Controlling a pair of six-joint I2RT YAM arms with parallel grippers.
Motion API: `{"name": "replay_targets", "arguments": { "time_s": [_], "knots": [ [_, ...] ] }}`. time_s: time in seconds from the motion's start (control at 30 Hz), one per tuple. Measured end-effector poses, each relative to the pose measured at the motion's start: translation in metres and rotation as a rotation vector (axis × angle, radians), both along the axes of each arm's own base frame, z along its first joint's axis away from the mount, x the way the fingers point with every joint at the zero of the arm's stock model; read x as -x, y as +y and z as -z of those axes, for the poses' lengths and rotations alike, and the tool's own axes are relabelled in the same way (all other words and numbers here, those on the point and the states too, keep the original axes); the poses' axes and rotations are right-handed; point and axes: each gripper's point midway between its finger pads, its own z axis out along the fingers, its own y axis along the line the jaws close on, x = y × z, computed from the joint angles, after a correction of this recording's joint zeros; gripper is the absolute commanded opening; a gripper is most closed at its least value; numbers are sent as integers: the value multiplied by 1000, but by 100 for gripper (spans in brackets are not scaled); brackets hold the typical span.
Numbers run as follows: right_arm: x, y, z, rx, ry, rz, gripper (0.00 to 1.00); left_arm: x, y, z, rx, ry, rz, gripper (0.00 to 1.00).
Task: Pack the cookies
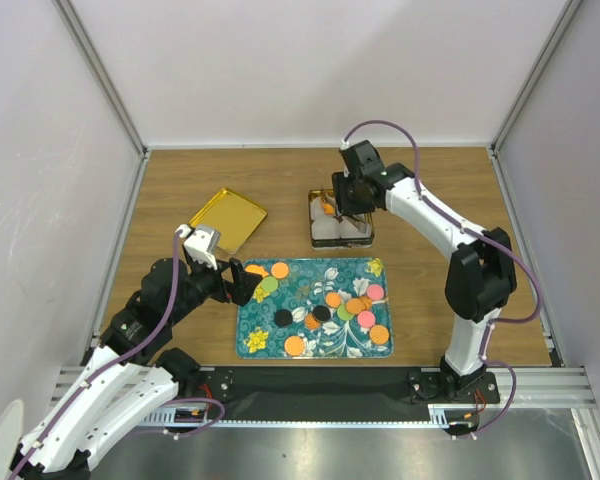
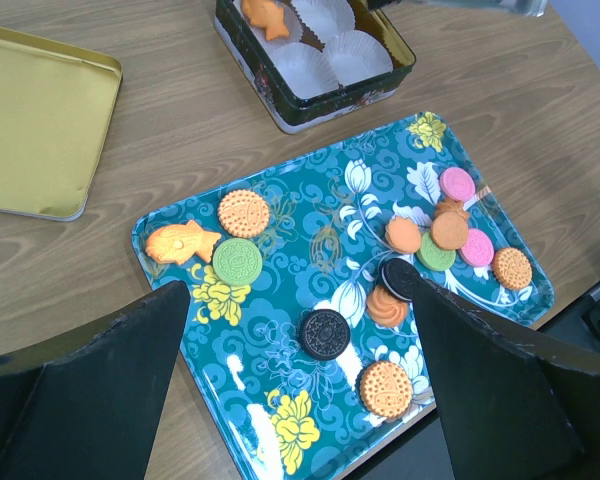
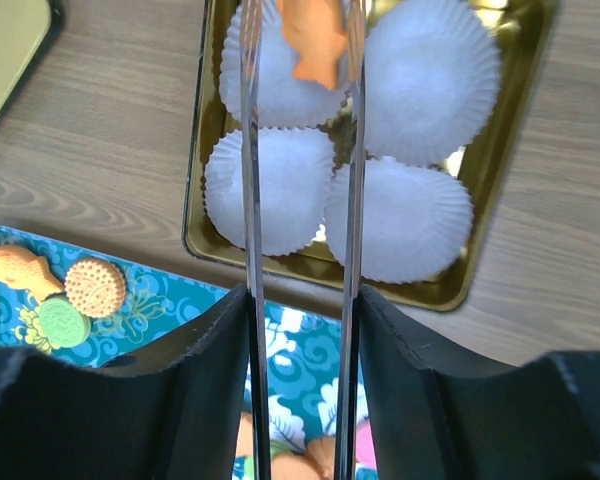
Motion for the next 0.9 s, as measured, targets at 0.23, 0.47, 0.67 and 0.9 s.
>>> {"name": "replay_targets", "arguments": {
  "time_s": [0.23,0.47,0.67,0.9],
  "knots": [
    [11,-14,-50,-7,-91,26,52,0,0,0,0,0,0,100],
    [95,-2,-82,-24,-168,-78,55,1,0,-1,3,-5,1,100],
    [191,3,-72,-50,-135,-228,56,2,-1,-2,6,-8,6,100],
    [259,4,-27,8,-10,-347,55,3,-1,-3,7,-10,11,100]
  ]
}}
